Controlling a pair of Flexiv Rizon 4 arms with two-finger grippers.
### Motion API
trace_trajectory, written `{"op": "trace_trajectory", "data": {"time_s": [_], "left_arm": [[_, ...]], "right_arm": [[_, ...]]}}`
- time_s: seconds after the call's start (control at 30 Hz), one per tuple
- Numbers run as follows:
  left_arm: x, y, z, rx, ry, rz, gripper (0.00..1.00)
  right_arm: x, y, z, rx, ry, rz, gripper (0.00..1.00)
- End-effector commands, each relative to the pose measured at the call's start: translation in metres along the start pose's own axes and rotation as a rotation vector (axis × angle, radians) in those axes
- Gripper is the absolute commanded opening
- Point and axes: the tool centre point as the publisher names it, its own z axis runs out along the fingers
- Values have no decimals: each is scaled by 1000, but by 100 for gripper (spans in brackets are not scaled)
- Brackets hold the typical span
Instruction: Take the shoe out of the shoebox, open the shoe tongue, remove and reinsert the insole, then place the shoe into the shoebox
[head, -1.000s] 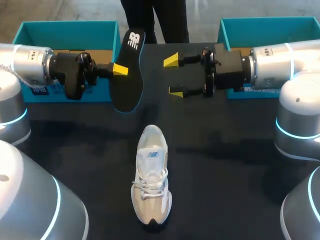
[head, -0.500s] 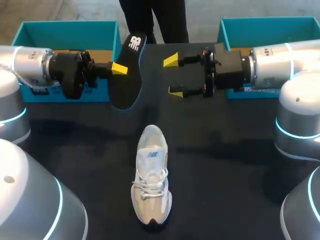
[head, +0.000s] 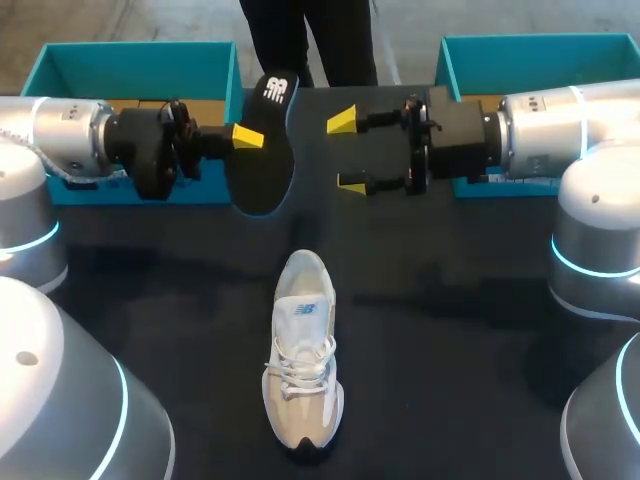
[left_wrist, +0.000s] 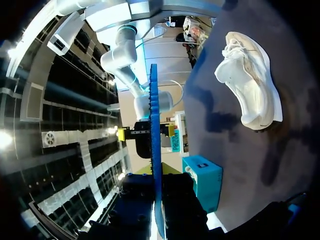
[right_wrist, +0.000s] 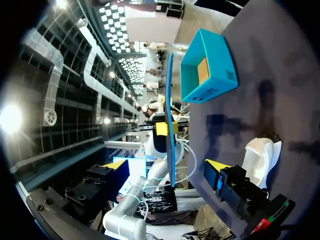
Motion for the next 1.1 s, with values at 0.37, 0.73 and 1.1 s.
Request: {"op": "trace_trajectory", "data": {"time_s": [0.37,0.73,1.1], "left_arm": [[-9,-3,18,8,35,26,0],[-5,-8,21,24,42,15,0],[1,-13,4,16,52,36,0]], "right_arm": [[0,-1,2,-3,-3,1,100],[0,-1,2,-3,-3,1,100],[0,-1,2,-3,-3,1,100]]}}
